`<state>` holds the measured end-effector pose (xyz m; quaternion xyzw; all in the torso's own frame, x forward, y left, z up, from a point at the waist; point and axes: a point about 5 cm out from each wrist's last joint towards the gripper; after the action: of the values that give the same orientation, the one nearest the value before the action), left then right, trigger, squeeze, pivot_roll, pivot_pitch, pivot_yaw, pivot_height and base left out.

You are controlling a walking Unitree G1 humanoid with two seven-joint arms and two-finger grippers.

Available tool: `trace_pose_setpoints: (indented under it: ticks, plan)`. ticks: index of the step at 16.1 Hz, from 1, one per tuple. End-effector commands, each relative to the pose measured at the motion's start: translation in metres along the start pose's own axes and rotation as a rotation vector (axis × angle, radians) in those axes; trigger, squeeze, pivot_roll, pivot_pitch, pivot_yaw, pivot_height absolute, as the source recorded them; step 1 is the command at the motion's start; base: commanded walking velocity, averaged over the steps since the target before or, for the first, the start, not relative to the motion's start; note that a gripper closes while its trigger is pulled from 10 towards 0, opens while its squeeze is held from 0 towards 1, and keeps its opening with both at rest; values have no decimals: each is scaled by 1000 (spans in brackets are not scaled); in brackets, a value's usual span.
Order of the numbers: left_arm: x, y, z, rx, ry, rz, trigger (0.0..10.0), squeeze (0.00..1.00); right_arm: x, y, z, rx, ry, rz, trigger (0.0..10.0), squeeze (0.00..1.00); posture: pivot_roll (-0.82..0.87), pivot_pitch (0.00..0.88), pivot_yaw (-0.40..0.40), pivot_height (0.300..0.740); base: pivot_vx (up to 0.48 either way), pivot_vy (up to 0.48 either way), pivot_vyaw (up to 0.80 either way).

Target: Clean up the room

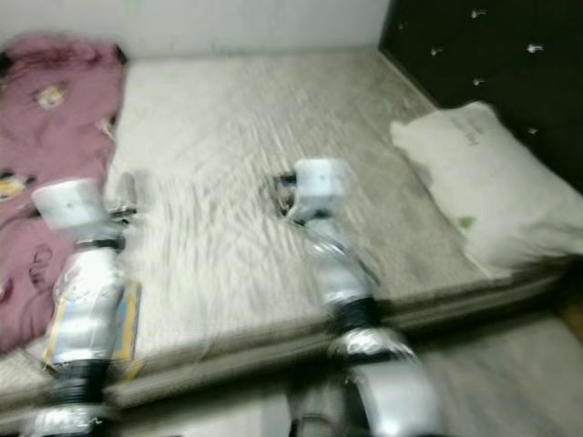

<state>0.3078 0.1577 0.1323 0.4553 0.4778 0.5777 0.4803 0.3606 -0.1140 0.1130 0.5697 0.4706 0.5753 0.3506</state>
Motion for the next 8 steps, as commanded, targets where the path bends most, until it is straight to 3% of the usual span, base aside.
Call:
trace_pose_setpoints:
  ticks: [1, 3, 8]
  plan:
    - [19, 0, 1, -3, 50, 39, 10000, 0, 25, 2, 4, -10, 69, 16, 10000, 0, -17, 0, -43, 740, 371, 0, 0]
    - [19, 0, 1, 0, 51, 35, 10000, 0, 25, 3, 3, -11, 80, 56, 10000, 0, -13, 0, -43, 740, 339, 0, 0]
    - [16, -3, 2, 30, 78, 30, 10000, 0, 23, -5, 4, 55, 76, 46, 10000, 0, -15, 0, -39, 740, 0, 0, 0]
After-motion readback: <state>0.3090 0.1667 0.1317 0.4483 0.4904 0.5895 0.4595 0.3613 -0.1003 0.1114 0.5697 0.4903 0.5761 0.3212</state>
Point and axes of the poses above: a point about 5 cm out from each wrist's last joint towards the gripper, its own z axis pointing out of the wrist towards the gripper, its own y axis along the axis of the wrist's last joint, x = y × z, and after that the axes turned 14 degrees about z, right-handed
